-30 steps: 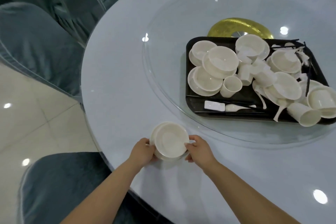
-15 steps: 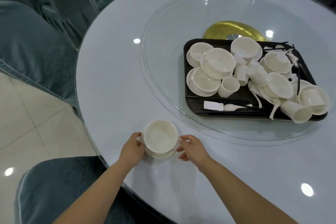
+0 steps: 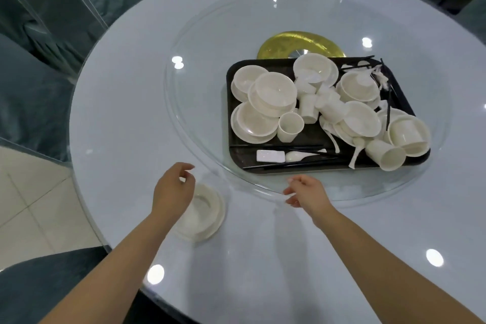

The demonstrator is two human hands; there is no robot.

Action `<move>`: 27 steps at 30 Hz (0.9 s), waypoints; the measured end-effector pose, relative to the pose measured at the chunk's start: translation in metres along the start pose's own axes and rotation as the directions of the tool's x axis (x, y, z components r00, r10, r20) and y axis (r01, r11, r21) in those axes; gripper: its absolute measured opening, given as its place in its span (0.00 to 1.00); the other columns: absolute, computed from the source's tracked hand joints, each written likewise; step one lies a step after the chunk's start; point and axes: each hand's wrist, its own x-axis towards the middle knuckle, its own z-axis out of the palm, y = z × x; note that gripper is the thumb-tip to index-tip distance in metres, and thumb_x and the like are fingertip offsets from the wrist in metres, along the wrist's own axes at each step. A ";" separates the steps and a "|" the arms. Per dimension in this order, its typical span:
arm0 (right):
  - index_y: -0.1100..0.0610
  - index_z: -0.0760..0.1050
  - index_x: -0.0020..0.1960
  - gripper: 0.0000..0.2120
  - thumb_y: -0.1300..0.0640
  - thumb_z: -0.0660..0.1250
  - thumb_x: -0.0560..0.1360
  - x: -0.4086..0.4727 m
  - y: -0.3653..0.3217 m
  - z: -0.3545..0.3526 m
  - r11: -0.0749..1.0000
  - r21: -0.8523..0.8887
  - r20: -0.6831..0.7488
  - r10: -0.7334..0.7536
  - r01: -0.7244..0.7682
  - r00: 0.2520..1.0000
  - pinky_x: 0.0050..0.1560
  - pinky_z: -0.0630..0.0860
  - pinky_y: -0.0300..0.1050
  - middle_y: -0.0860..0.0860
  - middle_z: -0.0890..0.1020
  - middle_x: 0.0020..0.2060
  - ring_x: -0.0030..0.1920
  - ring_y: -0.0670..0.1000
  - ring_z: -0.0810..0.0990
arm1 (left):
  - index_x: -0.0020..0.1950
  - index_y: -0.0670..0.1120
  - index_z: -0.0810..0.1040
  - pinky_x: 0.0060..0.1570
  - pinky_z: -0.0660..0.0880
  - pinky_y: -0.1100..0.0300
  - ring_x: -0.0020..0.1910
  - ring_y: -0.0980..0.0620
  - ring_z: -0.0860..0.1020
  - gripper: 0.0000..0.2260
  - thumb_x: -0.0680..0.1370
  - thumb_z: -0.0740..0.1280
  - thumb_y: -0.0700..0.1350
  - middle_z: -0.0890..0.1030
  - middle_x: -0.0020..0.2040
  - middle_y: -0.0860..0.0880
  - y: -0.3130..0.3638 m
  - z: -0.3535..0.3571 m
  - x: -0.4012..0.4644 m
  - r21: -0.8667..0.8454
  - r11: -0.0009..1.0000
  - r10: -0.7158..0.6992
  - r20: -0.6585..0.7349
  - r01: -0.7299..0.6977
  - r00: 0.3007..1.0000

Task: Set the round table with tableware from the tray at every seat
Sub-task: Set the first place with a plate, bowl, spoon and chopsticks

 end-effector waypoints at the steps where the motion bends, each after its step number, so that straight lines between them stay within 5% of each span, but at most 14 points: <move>1: 0.58 0.77 0.54 0.06 0.58 0.62 0.80 0.006 0.000 -0.010 1.000 -0.011 -0.030 -0.021 0.020 0.999 0.37 0.78 0.41 0.55 0.82 0.40 0.30 0.50 0.79 | 0.57 0.53 0.77 0.48 0.77 0.52 0.44 0.50 0.81 0.09 0.79 0.62 0.44 0.80 0.48 0.54 0.012 0.008 0.000 -0.012 1.000 0.017 0.044 -0.016 0.999; 6: 0.56 0.76 0.58 0.10 0.59 0.62 0.78 0.034 -0.007 -0.051 0.956 -0.245 -0.088 -0.190 0.163 0.978 0.47 0.81 0.50 0.51 0.81 0.40 0.37 0.50 0.80 | 0.53 0.52 0.78 0.45 0.75 0.57 0.43 0.50 0.80 0.07 0.78 0.64 0.44 0.79 0.42 0.53 0.059 0.061 -0.003 0.019 0.996 0.086 0.217 -0.092 0.972; 11: 0.50 0.75 0.61 0.13 0.58 0.60 0.78 0.057 -0.021 -0.074 0.759 -0.615 0.029 -0.251 0.215 0.968 0.43 0.77 0.47 0.48 0.79 0.35 0.40 0.53 0.79 | 0.56 0.50 0.78 0.38 0.69 0.68 0.39 0.57 0.76 0.07 0.78 0.65 0.46 0.77 0.40 0.56 0.080 0.105 -0.003 0.053 0.992 0.095 0.291 -0.115 0.952; 14: 0.52 0.74 0.61 0.13 0.57 0.58 0.78 0.066 -0.027 -0.076 0.630 -0.740 0.115 -0.224 0.234 0.968 0.43 0.74 0.46 0.50 0.80 0.44 0.45 0.54 0.78 | 0.59 0.51 0.77 0.36 0.68 0.67 0.38 0.59 0.76 0.10 0.79 0.65 0.46 0.76 0.39 0.56 0.087 0.121 -0.001 0.066 0.992 0.082 0.322 -0.109 0.943; 17: 0.53 0.73 0.58 0.10 0.56 0.59 0.78 0.074 -0.032 -0.077 0.565 -0.786 0.173 -0.191 0.252 0.966 0.46 0.76 0.48 0.52 0.81 0.48 0.45 0.54 0.78 | 0.64 0.51 0.74 0.40 0.71 0.62 0.39 0.56 0.76 0.14 0.78 0.65 0.45 0.76 0.38 0.55 0.092 0.131 0.003 0.098 0.990 0.058 0.352 -0.098 0.934; 27: 0.54 0.69 0.50 0.07 0.54 0.64 0.73 0.086 -0.041 -0.079 0.506 -0.818 0.260 -0.097 0.272 0.961 0.42 0.72 0.46 0.48 0.73 0.38 0.43 0.52 0.75 | 0.64 0.50 0.73 0.41 0.72 0.57 0.42 0.50 0.76 0.15 0.76 0.65 0.44 0.74 0.37 0.55 0.099 0.142 0.011 0.287 0.940 0.072 0.369 -0.188 0.927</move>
